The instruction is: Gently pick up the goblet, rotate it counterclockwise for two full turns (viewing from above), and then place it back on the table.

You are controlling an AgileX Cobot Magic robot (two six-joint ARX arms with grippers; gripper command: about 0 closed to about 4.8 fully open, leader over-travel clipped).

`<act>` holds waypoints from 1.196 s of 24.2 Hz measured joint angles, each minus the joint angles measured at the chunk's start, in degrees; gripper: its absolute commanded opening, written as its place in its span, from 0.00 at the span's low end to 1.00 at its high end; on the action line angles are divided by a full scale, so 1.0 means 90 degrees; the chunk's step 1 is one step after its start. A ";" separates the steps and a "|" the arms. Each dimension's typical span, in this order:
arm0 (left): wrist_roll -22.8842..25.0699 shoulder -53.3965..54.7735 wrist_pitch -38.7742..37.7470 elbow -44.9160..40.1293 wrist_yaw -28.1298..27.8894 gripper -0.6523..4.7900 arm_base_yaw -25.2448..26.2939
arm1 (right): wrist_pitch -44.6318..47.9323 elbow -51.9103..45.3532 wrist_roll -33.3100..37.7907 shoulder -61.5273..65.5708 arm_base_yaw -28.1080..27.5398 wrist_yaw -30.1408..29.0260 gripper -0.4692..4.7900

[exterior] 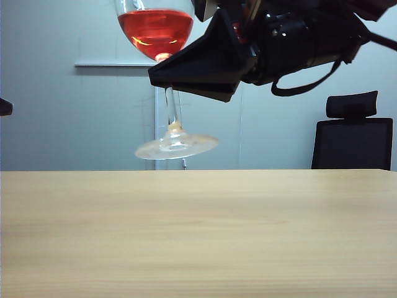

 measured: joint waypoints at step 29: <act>0.0002 0.0000 0.0000 0.0000 0.0000 0.11 0.0000 | 0.5683 -0.2149 0.5163 -0.0155 -0.0282 0.5110 0.08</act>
